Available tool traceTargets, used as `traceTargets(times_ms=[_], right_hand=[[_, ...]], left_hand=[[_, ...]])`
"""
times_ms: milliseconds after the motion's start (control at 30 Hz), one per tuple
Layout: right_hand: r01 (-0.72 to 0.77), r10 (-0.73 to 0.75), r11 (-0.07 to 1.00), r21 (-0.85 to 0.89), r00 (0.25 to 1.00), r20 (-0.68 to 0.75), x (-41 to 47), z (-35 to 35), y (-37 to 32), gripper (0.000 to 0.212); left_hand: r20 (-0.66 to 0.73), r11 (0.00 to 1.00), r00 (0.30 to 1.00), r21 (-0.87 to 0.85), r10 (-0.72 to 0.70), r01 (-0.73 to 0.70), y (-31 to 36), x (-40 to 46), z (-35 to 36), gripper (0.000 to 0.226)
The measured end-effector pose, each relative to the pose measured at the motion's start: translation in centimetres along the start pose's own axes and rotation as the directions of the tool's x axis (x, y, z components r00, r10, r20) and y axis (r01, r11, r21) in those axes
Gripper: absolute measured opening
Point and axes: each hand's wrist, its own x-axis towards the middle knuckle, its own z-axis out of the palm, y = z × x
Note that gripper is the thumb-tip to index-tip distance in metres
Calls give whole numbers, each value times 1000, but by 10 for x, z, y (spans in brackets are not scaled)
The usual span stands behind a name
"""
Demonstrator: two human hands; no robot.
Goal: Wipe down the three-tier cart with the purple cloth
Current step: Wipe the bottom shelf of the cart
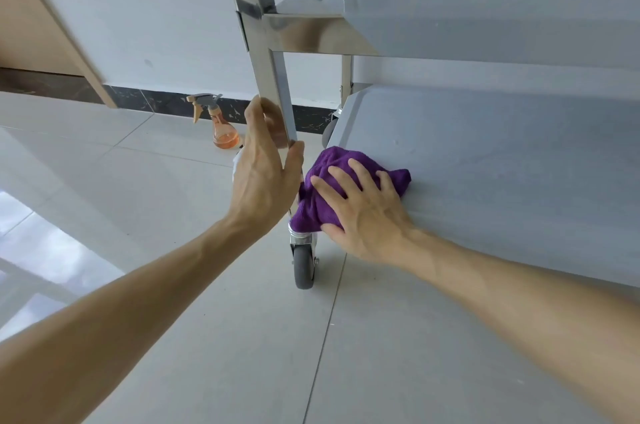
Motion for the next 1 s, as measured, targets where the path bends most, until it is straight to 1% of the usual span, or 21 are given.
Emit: traceTargets(times_ms=[67, 133, 233, 300, 367, 433, 533, 600, 667, 700, 767, 833, 867, 900, 933, 1000], right_hand=[[68, -67, 997, -37, 998, 9, -23, -1, 25, 71], [77, -76, 997, -24, 997, 26, -54, -4, 59, 69], [1, -5, 999, 45, 997, 78, -97, -12, 113, 69], [-88, 76, 991, 96, 990, 115, -109, -16, 132, 76], [-157, 140, 977, 142, 982, 127, -99, -15, 135, 82], [-241, 214, 951, 192, 965, 151, -70, -10, 130, 84], [-358, 310, 914, 189, 920, 240, -9, -6, 118, 83], [-404, 350, 895, 192, 900, 260, 26, -3, 101, 79], [-366, 320, 907, 206, 920, 228, 44, 3, 73, 76], [-305, 265, 929, 211, 944, 199, 46, 7, 59, 75], [-139, 110, 964, 225, 984, 138, 40, 11, 44, 71], [-20, -11, 966, 257, 993, 121, 29, 7, 58, 69], [-2, -31, 965, 261, 992, 123, 23, 4, 73, 68], [-12, -21, 968, 250, 992, 127, 16, 3, 90, 66], [-56, 25, 972, 228, 991, 133, 8, 3, 109, 64], [-214, 189, 959, 184, 971, 145, -9, 3, 146, 64]], left_hand=[[-6, 999, 999, 4, 38, -38, -3, 0, 1, 39], [-5, 999, 999, -8, 41, -41, -5, 0, 2, 38], [0, 999, 999, -28, 37, -37, -8, 1, 5, 36], [-11, 999, 999, -33, 41, -41, -9, 2, 8, 36], [-24, 998, 999, -49, 37, -38, -10, 3, 12, 38], [-30, 998, 999, -57, 26, -28, -11, 3, 15, 41], [-25, 998, 999, -56, 30, -32, -11, 2, 16, 44], [-8, 998, 999, -55, 42, -43, -12, 2, 15, 47], [1, 998, 999, -55, 36, -36, -14, 1, 14, 48], [3, 998, 999, -56, 36, -35, -14, 1, 15, 47], [6, 998, 999, -50, 39, -39, -15, 0, 15, 46], [13, 998, 999, -51, 35, -34, -15, -2, 13, 44], [20, 998, 999, -58, 34, -33, -15, -2, 13, 44], [27, 997, 999, -62, 36, -35, -14, -2, 11, 44], [34, 998, 999, -59, 39, -37, -14, -1, 10, 44], [43, 998, 998, -38, 44, -43, -14, 1, 5, 44]])
